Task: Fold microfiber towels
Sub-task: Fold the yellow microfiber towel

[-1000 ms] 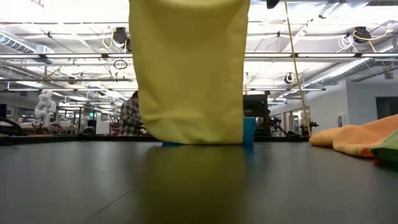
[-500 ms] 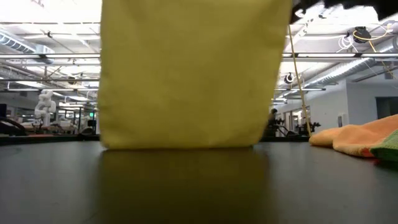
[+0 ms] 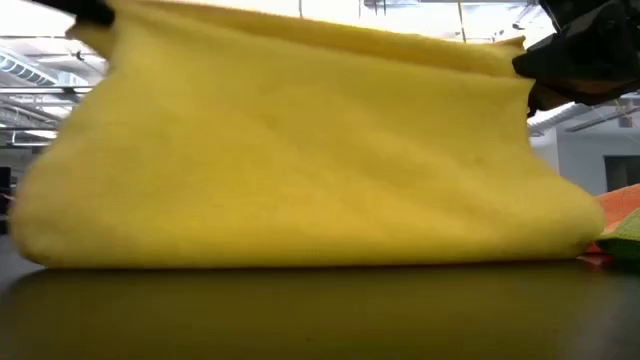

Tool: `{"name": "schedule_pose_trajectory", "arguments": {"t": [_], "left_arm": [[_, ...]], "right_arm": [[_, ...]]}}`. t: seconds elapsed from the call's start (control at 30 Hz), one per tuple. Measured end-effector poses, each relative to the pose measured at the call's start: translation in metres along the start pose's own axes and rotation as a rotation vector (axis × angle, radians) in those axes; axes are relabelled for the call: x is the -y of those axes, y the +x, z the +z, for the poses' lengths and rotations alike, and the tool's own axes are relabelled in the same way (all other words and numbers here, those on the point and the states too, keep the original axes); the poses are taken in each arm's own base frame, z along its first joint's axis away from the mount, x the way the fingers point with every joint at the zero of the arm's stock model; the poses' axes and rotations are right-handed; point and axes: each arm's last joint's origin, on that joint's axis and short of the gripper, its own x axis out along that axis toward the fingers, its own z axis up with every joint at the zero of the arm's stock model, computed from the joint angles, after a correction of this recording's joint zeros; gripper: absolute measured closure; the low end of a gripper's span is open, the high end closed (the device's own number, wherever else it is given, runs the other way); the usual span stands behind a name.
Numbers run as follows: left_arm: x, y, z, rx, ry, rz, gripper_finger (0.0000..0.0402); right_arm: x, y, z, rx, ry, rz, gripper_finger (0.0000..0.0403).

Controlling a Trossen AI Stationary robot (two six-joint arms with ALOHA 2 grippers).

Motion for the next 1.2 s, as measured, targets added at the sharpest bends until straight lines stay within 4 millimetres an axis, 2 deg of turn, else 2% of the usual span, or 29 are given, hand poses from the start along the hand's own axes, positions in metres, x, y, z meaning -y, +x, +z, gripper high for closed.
{"name": "schedule_pose_trajectory", "arguments": {"t": [0.13, 0.23, 0.37, 0.57, 0.73, 0.87, 1.03, 1.2], "left_arm": [[-0.011, 0.01, -0.007, -0.089, -0.033, 0.057, 0.0401], [-0.024, 0.016, -0.013, -0.163, -0.063, 0.135, 0.0401], [-0.041, 0.026, -0.022, -0.239, -0.097, 0.215, 0.04], [-0.058, 0.049, -0.055, -0.359, -0.103, 0.23, 0.0393], [-0.066, 0.068, -0.076, -0.348, -0.12, 0.186, 0.0397], [-0.069, 0.077, -0.079, -0.305, -0.087, 0.131, 0.0396], [-0.075, 0.082, -0.077, -0.294, -0.082, 0.138, 0.0383], [-0.081, 0.085, -0.078, -0.304, -0.104, 0.157, 0.0389]], "right_arm": [[0.003, 0.012, -0.001, -0.028, -0.034, -0.097, 0.0403], [0.014, 0.016, -0.004, -0.058, -0.058, -0.237, 0.0403], [0.029, 0.017, -0.007, -0.089, -0.05, -0.325, 0.0403], [0.048, 0.015, -0.013, -0.151, 0.018, -0.436, 0.0403], [0.058, 0.012, -0.019, -0.207, 0.072, -0.489, 0.0403], [0.059, 0.012, -0.02, -0.21, 0.081, -0.498, 0.0403], [0.061, 0.011, -0.019, -0.206, 0.081, -0.534, 0.0403], [0.063, 0.011, -0.019, -0.204, 0.094, -0.537, 0.0403]]}}
